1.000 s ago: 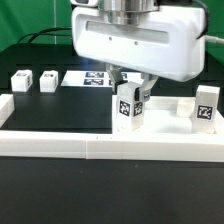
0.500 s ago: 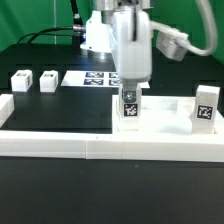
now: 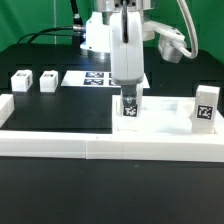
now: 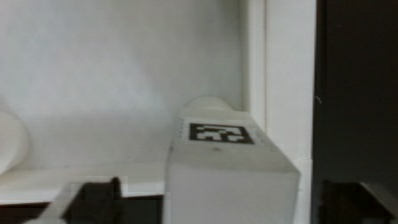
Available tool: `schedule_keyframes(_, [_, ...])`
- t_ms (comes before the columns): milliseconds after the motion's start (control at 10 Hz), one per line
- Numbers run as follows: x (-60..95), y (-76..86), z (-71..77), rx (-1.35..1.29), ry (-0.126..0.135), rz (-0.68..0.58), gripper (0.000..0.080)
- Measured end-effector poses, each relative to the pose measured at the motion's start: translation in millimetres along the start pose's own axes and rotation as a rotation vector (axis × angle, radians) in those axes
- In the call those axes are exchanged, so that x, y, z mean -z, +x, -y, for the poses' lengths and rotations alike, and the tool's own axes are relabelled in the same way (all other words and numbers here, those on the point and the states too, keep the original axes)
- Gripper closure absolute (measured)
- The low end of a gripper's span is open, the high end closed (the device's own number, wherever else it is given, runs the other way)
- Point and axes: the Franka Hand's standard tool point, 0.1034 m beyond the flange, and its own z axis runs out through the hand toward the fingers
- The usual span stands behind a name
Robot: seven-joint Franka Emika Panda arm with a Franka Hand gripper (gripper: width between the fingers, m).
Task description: Assemble square table
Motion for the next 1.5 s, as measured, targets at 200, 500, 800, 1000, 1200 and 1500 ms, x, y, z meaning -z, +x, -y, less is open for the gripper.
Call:
schedule_keyframes(200, [-2.2,-4.6,-0.7,0.451,0.0,0.006,0.0154])
schedule_keyframes(500, [-2.0,-1.6,-1.2,0.701,-0.006,-0.002,0.015])
schedule_keyframes(800, [-2.0,4.9,-1.2,1.271,-0.054,-0.039,0.015])
schedule_keyframes(1000, [-1.9,6.5,-1.2,1.344,-0.062,-0.044,0.015])
schedule_keyframes(1200, [-1.9,6.5,-1.3,1.283,-0.059,-0.044,0.0259])
schedule_keyframes(1500, [-2.2,5.9,-1.3,1.043,-0.052,-0.049,0.0509])
